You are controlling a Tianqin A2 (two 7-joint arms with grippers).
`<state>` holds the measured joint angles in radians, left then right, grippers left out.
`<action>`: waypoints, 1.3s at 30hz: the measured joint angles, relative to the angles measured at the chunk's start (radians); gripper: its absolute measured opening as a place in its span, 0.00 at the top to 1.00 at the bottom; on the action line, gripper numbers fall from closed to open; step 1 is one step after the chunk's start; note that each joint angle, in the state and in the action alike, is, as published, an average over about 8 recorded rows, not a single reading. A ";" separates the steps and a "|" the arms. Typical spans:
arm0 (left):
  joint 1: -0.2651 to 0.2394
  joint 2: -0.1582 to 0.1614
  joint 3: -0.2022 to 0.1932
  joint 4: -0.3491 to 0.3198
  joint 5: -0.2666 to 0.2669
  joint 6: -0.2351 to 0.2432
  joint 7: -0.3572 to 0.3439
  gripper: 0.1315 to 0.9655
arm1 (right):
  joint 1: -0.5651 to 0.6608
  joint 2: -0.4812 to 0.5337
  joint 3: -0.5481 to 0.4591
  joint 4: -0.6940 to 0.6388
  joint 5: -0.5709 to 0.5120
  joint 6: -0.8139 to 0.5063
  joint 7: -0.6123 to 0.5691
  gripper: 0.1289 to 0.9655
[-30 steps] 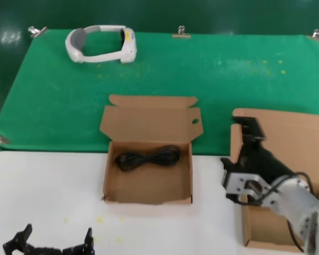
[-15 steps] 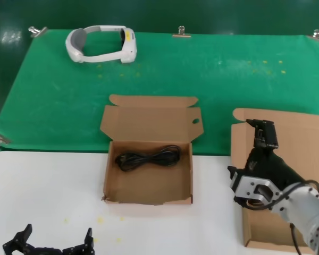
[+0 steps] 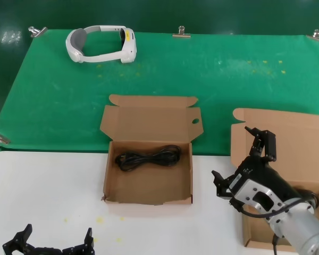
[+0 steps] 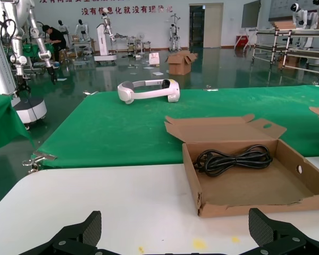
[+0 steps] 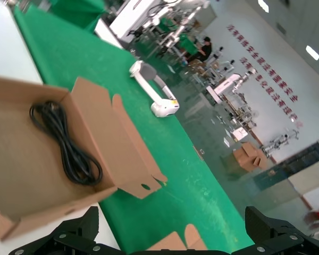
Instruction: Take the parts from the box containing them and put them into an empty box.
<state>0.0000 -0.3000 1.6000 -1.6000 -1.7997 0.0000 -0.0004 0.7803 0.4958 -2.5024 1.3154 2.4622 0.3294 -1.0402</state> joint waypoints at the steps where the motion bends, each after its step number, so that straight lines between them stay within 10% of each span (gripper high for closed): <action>1: 0.000 0.000 0.000 0.000 0.000 0.000 0.000 0.00 | -0.013 -0.003 0.015 0.005 -0.011 -0.006 0.018 0.00; 39: 0.000 0.000 0.000 0.000 0.000 0.000 0.000 0.00 | -0.513 -0.129 0.592 0.187 -0.435 -0.216 0.682 0.00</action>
<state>0.0000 -0.3000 1.6000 -1.6000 -1.7999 0.0000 -0.0001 0.2677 0.3672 -1.9103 1.5022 2.0277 0.1133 -0.3577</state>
